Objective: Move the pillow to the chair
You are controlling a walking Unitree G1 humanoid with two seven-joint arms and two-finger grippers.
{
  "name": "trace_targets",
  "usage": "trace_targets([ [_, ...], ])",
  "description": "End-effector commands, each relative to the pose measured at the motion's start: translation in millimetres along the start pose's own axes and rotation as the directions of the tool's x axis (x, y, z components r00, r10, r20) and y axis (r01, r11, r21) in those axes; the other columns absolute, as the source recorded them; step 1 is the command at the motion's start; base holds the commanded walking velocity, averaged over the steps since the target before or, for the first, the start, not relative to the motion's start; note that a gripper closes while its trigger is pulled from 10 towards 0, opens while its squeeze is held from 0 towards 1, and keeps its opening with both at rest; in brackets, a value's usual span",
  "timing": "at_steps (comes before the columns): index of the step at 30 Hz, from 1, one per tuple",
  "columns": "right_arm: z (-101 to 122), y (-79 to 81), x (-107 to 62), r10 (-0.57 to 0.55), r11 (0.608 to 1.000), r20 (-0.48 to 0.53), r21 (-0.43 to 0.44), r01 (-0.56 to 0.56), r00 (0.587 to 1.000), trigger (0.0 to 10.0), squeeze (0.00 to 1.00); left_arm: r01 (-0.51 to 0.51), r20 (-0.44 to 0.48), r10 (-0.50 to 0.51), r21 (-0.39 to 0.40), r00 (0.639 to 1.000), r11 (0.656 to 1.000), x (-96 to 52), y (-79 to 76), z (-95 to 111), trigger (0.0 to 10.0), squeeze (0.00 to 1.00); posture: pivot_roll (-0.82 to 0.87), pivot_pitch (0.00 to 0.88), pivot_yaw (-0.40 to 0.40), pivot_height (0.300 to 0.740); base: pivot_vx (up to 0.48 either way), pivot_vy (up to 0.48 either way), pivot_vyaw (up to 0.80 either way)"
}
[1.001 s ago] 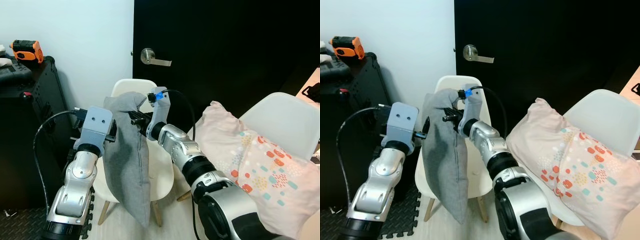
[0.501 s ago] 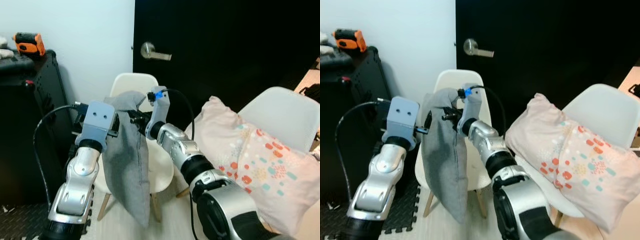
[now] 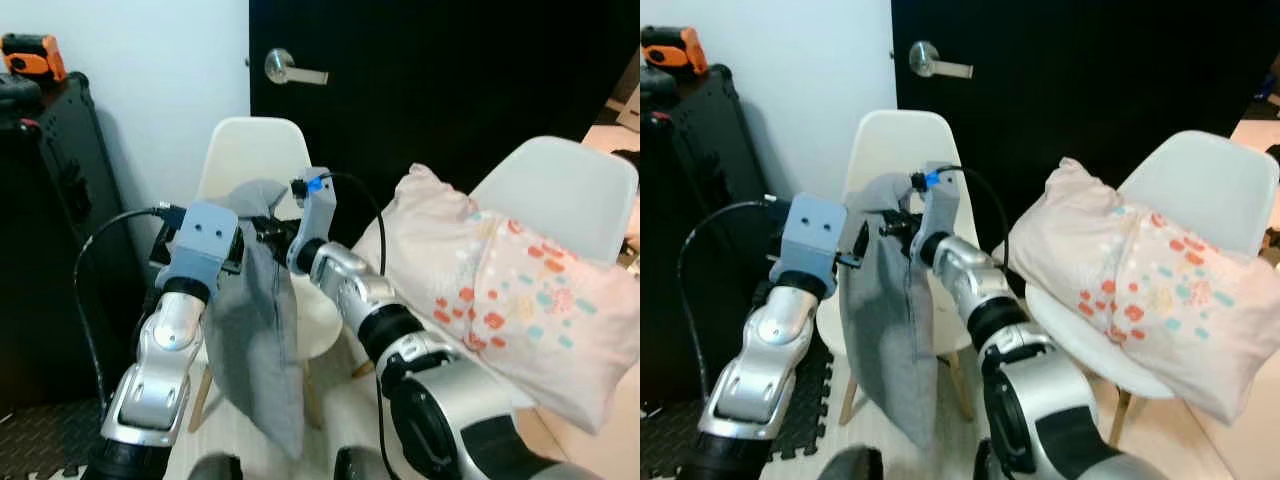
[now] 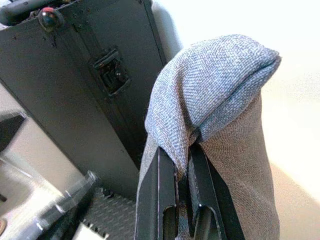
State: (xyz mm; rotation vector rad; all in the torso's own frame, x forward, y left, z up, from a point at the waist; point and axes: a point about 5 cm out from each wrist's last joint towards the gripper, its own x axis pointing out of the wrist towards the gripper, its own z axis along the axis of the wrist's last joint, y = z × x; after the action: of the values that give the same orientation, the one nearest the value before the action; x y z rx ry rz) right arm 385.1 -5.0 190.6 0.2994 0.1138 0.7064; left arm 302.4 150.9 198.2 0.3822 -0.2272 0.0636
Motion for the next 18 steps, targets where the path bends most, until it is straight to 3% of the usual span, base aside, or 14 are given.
trace_targets([
  [1,22.5,9.3,6.4,0.033,0.999,0.088,-0.002,-0.033,0.996,10.0,0.00,0.010,0.008,-0.010,-0.014,1.000,1.000,-1.5,-4.5,5.3,10.0,0.00,0.07,0.000,-0.121,0.576,0.000,0.000,0.00],
  [10,38.7,31.1,17.7,0.093,0.995,0.107,-0.030,-0.090,0.990,10.0,0.00,0.024,0.026,-0.023,-0.040,0.999,0.999,-6.0,-14.6,14.2,10.0,0.00,0.09,0.000,-0.146,0.541,0.000,0.000,0.00],
  [18,52.0,44.3,23.7,0.121,0.993,0.129,-0.014,-0.120,0.984,10.0,0.00,0.007,0.023,-0.005,-0.049,1.000,0.999,-10.0,-13.8,18.1,10.0,0.00,0.11,0.000,-0.165,0.506,0.000,0.000,0.00],
])
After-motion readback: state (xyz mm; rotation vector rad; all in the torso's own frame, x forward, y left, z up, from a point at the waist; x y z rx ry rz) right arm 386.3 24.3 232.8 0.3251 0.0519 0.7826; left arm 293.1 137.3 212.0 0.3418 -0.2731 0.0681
